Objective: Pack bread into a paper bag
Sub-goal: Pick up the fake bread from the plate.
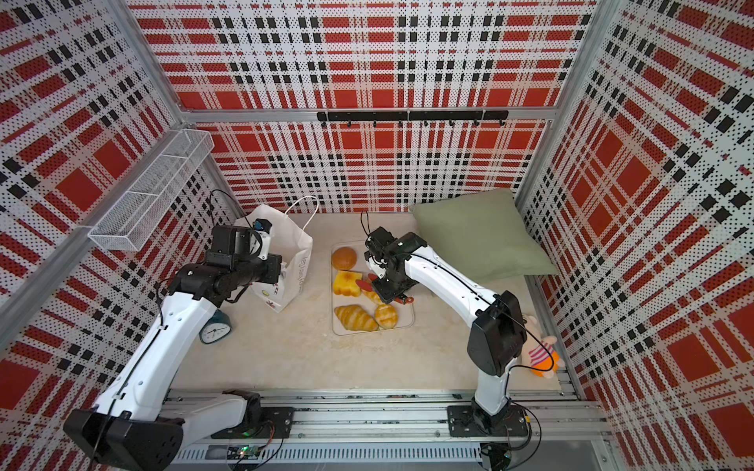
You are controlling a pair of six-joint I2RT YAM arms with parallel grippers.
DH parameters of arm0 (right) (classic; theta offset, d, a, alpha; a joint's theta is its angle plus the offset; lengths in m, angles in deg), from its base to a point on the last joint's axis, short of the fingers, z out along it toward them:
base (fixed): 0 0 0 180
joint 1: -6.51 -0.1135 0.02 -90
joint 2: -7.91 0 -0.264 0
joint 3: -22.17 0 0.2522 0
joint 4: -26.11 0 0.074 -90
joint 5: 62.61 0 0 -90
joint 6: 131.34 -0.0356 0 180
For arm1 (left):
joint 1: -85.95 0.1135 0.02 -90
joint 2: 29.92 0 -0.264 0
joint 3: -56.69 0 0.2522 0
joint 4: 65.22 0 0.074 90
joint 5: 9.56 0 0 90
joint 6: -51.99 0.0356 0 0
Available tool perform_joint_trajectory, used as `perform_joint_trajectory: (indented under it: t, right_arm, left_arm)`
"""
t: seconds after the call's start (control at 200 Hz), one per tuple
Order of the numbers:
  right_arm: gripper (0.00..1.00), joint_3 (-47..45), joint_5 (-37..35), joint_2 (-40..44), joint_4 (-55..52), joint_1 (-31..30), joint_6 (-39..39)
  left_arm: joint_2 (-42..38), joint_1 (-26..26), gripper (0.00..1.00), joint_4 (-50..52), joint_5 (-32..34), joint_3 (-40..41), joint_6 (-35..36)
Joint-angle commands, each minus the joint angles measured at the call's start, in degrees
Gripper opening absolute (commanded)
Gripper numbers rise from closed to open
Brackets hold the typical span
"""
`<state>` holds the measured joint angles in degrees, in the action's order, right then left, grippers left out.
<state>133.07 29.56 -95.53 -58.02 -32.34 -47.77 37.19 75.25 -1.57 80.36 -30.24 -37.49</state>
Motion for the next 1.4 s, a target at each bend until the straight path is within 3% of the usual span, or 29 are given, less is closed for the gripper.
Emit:
perform_joint_trajectory:
  t: [0.0,0.14,0.351,0.551,0.772,1.278,1.398]
  right_arm:
    - [0.44,-2.9,-2.4,3.2,0.3,4.2,1.3]
    - [0.45,-9.4,-2.7,8.9,0.4,8.5,0.7]
    - [0.46,-14.3,-1.2,10.5,0.7,8.8,-0.7]
    - [0.47,-12.2,-0.1,8.7,0.7,8.8,-0.9]
    - [0.47,-9.9,-4.5,4.6,-0.4,8.8,-0.6]
    - [0.5,-5.6,-3.4,-2.3,0.2,8.8,-0.6]
    - [0.45,-4.7,-2.2,-4.5,0.3,8.7,-0.4]
  left_arm:
    - [-2.5,-0.9,0.0,-0.4,-1.1,1.1,1.5]
    - [-3.9,-2.6,0.0,-0.7,-2.1,2.9,2.6]
    - [-4.3,-3.0,0.0,-0.6,-2.3,3.2,2.8]
    - [-6.1,-3.0,0.0,-0.5,-2.7,4.5,2.6]
    - [-6.8,-3.1,0.0,-0.5,-2.8,4.4,2.4]
    - [-7.0,-3.0,0.0,-0.8,-1.6,5.1,2.5]
    - [-7.3,-3.1,0.0,-0.8,-1.8,5.2,2.3]
